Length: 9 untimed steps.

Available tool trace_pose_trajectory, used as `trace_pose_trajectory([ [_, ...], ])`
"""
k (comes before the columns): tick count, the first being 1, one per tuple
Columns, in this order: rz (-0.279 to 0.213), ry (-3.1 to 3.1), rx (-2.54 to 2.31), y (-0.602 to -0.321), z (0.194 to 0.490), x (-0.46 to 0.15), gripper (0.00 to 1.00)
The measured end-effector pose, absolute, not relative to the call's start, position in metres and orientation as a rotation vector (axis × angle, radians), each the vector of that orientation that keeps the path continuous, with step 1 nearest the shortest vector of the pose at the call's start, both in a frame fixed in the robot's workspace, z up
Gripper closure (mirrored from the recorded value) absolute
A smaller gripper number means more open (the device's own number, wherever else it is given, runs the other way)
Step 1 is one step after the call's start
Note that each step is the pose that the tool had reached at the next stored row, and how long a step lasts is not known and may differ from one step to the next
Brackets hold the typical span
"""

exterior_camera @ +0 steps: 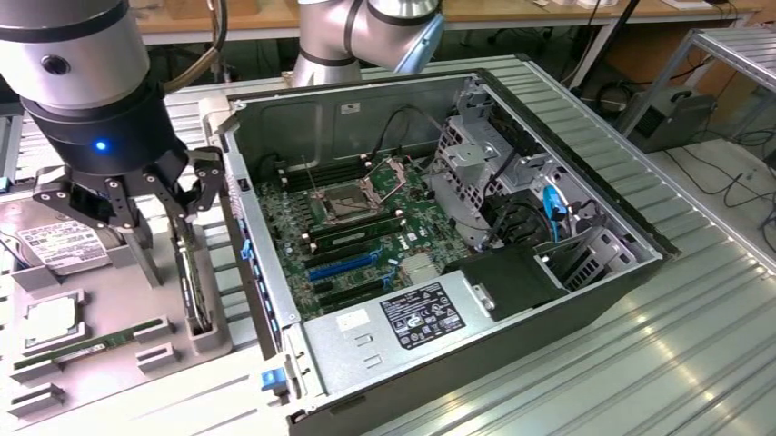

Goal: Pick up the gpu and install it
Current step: 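Pick up the gpu and move the gpu toward the slot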

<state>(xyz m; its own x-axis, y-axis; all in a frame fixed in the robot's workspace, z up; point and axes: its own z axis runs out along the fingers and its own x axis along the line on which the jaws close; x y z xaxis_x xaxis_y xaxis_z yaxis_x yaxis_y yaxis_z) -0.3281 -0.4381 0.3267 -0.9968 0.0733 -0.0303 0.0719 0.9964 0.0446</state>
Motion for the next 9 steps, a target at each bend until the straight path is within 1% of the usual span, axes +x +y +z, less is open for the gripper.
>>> trace_pose_trajectory([
  [9,0.068,3.107,0.113,-0.438,0.309,-0.328,0.58],
])
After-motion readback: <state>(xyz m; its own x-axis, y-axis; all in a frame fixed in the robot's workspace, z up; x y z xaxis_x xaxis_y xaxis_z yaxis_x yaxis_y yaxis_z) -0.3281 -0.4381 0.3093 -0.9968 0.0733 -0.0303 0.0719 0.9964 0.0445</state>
